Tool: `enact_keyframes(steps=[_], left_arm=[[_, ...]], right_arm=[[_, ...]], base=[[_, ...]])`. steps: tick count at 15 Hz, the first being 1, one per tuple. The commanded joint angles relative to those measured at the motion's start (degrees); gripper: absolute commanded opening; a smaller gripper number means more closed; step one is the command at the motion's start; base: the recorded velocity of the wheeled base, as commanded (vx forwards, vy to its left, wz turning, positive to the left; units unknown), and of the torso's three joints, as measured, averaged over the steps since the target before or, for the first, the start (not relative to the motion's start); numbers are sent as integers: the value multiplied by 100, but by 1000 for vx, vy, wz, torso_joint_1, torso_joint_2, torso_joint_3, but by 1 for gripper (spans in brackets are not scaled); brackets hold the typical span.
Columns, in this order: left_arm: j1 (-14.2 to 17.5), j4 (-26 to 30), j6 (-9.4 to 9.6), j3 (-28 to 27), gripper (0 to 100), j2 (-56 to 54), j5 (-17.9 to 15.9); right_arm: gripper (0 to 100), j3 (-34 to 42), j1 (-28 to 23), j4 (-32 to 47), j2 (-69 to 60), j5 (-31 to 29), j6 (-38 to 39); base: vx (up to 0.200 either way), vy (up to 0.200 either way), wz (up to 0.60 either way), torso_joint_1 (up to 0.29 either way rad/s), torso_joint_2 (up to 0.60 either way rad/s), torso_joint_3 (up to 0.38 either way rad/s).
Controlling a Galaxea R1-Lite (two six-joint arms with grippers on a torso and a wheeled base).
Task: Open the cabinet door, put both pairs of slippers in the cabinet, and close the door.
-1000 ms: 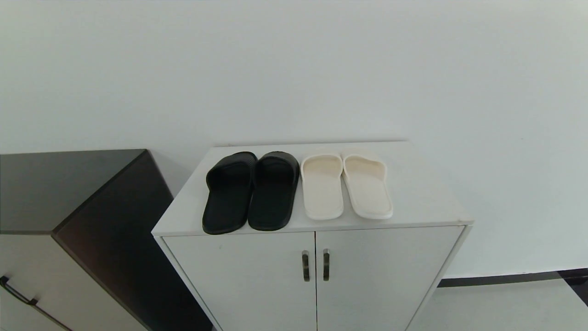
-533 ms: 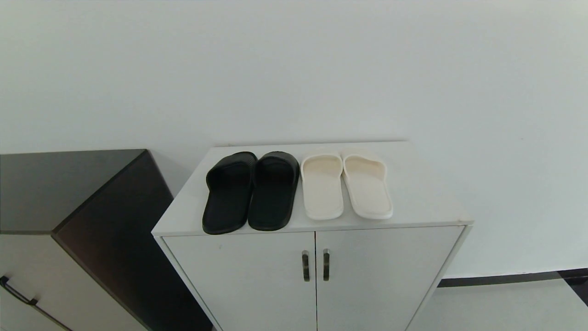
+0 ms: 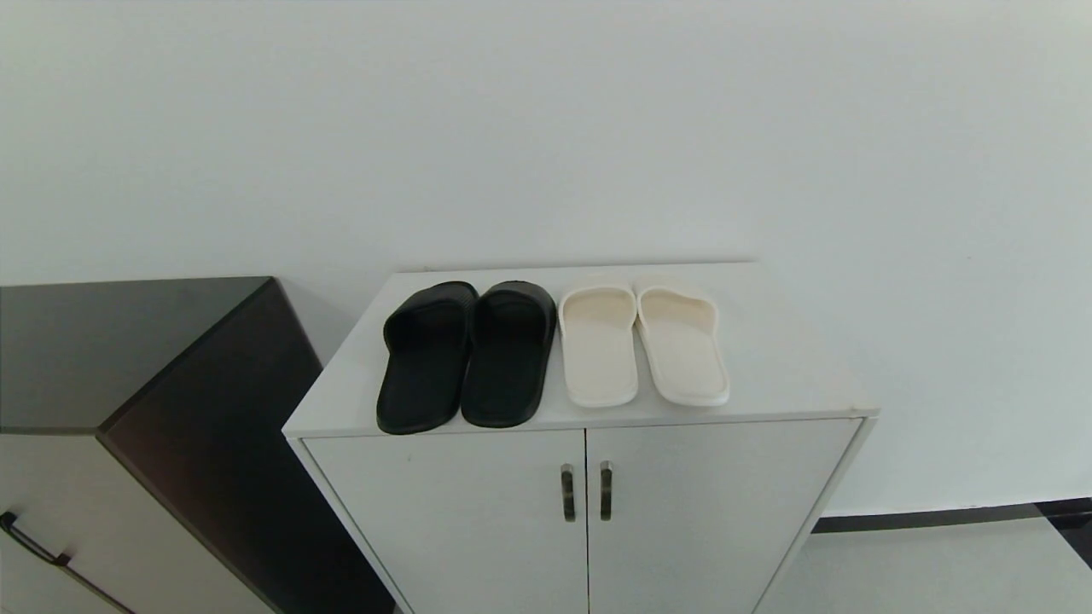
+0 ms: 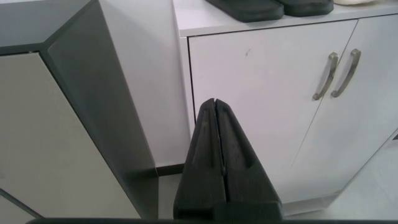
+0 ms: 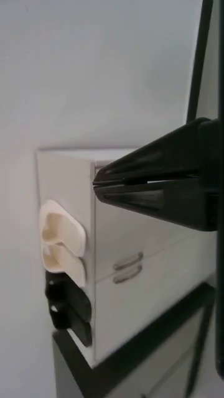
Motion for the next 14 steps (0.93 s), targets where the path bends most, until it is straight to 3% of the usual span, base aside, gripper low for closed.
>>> enact_keyframes(steps=[1,3,8,12,14], left_arm=[[1,-1,4,0,0,-1,0],[1,-1,-5,0,0,-1,0],[1,-1,4,0,0,-1,0],[1,-1,4,0,0,-1,0],[1,-1,4,0,0,-1,0]], right_arm=[[0,13,390,-1051,2273,445,0],[0,-13,662,-1648,2888,339,8],[0,-919,3941,-2167,4444,-2148,615],[0,-1833,4705,-2396,5788,-2851,694],[0,-2386,4776,-2404,6465,-3378,694]], base=[[0,0,0,0,0,0],[0,0,0,0,0,0],[0,0,0,0,0,0],[0,0,0,0,0,0],[0,0,0,0,0,0]])
